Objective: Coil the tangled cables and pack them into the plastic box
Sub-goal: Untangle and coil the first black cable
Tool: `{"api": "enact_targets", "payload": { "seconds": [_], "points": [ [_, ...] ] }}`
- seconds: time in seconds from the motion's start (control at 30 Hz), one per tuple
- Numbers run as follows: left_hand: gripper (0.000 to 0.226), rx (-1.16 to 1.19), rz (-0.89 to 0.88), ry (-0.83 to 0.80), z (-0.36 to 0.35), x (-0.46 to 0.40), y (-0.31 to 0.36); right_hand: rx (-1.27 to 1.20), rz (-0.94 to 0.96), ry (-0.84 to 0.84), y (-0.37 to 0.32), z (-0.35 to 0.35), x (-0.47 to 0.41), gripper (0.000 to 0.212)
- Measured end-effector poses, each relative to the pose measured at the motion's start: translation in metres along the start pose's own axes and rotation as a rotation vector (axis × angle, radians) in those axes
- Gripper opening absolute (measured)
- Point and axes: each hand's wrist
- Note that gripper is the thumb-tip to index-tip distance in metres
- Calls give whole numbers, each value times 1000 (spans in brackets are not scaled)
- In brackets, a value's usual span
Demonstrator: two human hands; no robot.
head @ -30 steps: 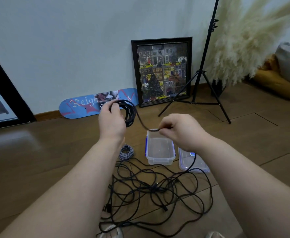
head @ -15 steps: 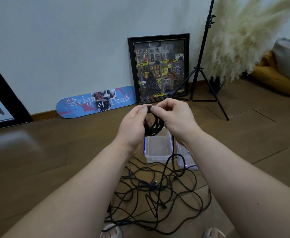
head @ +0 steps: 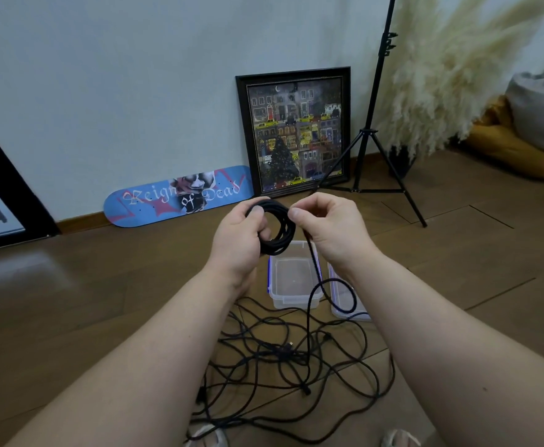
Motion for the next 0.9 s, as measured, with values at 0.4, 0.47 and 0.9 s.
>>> {"api": "enact_targets", "payload": {
  "seconds": [0.4,0.47,0.9],
  "points": [
    [24,-37,-40,-25,0,-1,3,574,404,-383,2,-2,11,112],
    [23,-57,-43,-56,0,1,5,593,438,-351,3,-3,9,113],
    [39,259,125,-178,-1,5,13,232,184,-240,0,-14,9,85]
  ]
}}
Point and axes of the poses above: each hand's wrist, its own x-axis away from the middle knuckle, its own z-axis out of the back of the hand, y = z × x, and after that the axes turned 11 degrees about y, right-handed
